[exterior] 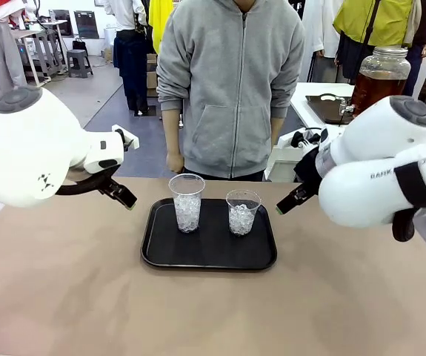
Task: Pour the drink into the iced cup.
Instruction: Pick up the iced cup indicated by the human and present it to them.
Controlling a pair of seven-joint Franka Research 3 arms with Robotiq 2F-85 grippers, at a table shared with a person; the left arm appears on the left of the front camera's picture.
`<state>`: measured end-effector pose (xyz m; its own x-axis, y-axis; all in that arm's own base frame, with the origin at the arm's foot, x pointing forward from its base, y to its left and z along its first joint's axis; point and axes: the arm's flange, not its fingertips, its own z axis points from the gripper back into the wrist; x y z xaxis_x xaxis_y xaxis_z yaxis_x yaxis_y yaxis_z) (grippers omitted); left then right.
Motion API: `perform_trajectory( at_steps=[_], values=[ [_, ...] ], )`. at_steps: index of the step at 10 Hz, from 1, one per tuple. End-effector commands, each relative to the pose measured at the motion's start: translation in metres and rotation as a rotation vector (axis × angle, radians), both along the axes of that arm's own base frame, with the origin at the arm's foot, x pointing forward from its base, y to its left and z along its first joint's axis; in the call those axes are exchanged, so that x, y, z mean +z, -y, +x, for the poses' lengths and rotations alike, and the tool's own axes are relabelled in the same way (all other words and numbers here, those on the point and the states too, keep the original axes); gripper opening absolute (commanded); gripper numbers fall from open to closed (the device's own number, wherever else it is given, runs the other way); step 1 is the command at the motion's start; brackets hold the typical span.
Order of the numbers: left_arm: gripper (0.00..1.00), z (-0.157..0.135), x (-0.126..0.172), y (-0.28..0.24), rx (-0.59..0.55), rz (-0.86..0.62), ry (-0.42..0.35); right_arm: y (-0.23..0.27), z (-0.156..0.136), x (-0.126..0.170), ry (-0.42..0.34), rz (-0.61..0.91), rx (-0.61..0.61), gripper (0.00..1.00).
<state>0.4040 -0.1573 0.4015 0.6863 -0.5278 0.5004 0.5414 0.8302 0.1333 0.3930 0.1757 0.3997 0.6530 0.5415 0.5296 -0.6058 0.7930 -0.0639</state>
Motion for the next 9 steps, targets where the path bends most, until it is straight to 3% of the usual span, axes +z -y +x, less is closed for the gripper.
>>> perform_trajectory(
  at_steps=[1, 3, 5, 9],
  values=[
    [1.0, 0.007, 0.038, -0.002, 0.013, -0.054, -0.012, 0.025, 0.01, 0.038, -0.064, 0.12, 0.049, 1.0],
    [1.0, 0.021, 0.068, -0.008, 0.033, -0.16, -0.054, 0.039, 0.016, 0.064, -0.106, 0.218, -0.006, 1.0],
    [1.0, 0.033, 0.084, -0.02, 0.083, -0.288, -0.116, 0.057, 0.024, 0.078, -0.196, 0.362, -0.026, 1.0],
    [1.0, 0.047, 0.079, -0.043, 0.148, -0.593, -0.253, 0.102, 0.048, 0.068, -0.393, 0.676, -0.018, 1.0]
  ],
)
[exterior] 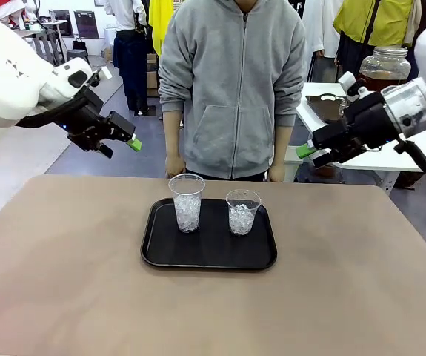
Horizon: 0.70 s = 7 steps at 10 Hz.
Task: Pour the drink into the iced cup.
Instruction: Pick up the iced cup indicated by the human and present it to them.
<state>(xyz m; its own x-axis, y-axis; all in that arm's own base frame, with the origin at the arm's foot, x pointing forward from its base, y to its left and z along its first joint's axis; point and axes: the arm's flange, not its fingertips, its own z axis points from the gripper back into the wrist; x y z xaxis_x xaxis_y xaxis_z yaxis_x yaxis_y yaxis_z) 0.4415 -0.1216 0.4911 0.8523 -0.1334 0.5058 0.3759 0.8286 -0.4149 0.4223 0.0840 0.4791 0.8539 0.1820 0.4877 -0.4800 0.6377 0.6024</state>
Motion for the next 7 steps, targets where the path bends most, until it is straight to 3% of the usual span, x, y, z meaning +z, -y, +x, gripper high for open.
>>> perform_trajectory(
  at_steps=[1, 4, 5, 6, 7],
  values=[
    [1.0, 0.012, -0.016, -0.011, -0.01, -0.125, -0.057, 0.017, 0.024, -0.018, -0.059, 0.098, 0.032, 1.0],
    [1.0, 0.018, -0.028, -0.022, -0.015, -0.233, -0.139, 0.022, 0.03, -0.03, -0.09, 0.147, 0.055, 1.0],
    [1.0, 0.016, -0.026, -0.02, -0.04, -0.181, -0.105, 0.017, 0.027, -0.03, -0.058, 0.11, 0.075, 1.0],
    [1.0, 0.009, -0.027, -0.018, 0.005, -0.203, -0.127, 0.028, 0.022, -0.035, -0.112, 0.139, 0.036, 1.0],
    [1.0, 0.009, -0.027, -0.018, 0.005, -0.203, -0.127, 0.028, 0.022, -0.035, -0.112, 0.139, 0.036, 1.0]
  ],
)
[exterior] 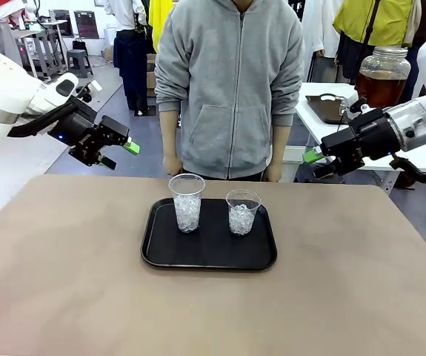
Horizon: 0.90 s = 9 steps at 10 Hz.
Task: Pour the drink into the iced cup.
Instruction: Pick up the iced cup indicated by the human and present it to them.
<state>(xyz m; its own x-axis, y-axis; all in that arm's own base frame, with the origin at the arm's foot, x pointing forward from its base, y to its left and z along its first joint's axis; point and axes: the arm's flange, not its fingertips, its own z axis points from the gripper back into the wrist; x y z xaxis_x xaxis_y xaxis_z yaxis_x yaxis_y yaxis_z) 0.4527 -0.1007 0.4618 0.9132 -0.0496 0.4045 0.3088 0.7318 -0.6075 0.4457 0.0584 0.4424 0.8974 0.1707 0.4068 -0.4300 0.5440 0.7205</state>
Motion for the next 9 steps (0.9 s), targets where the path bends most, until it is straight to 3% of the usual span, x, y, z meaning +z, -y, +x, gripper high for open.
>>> perform_trajectory(
  at_steps=[1, 3, 6, 9],
  values=[
    [1.0, -0.002, 0.002, 0.003, 0.009, -0.016, 0.006, 0.002, -0.002, 0.002, 0.002, 0.028, -0.01, 1.0],
    [1.0, -0.001, 0.001, 0.002, 0.0, 0.005, 0.003, 0.003, 0.0, 0.0, -0.002, -0.001, -0.004, 1.0],
    [1.0, 0.013, -0.008, -0.043, 0.083, -0.301, -0.075, 0.023, 0.023, -0.005, -0.198, 0.247, -0.11, 1.0],
    [1.0, 0.027, -0.037, -0.062, 0.045, -0.464, -0.202, 0.038, 0.041, -0.027, -0.338, 0.39, -0.101, 1.0]
  ],
)
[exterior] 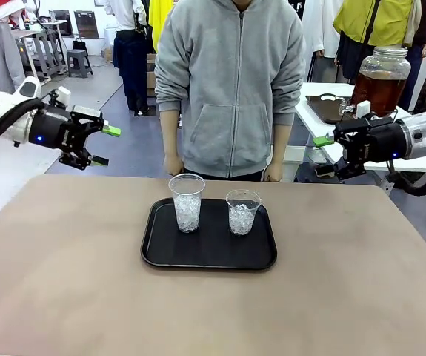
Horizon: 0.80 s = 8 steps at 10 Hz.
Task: Pour the drink into the iced cup.
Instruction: Pick up the iced cup indicated by the human and present it to them.
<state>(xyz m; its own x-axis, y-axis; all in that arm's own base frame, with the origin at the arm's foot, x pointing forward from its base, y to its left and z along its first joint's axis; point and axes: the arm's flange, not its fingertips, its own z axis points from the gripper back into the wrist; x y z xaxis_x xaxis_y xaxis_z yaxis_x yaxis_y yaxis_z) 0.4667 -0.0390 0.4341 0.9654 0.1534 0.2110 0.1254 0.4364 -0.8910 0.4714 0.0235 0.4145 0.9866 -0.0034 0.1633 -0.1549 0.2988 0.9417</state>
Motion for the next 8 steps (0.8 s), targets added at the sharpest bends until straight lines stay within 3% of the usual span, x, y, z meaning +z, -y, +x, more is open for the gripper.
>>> perform_trajectory(
  at_steps=[1, 5, 8],
  values=[
    [1.0, 0.018, -0.019, -0.005, -0.056, -0.121, -0.031, 0.008, 0.021, -0.007, -0.1, 0.124, -0.031, 1.0],
    [1.0, 0.038, -0.054, -0.023, -0.161, -0.288, -0.139, 0.02, 0.042, -0.045, -0.197, 0.199, -0.035, 1.0],
    [1.0, 0.048, -0.06, -0.026, -0.21, -0.348, -0.208, 0.019, 0.052, -0.056, -0.2, 0.196, -0.006, 1.0]
  ],
)
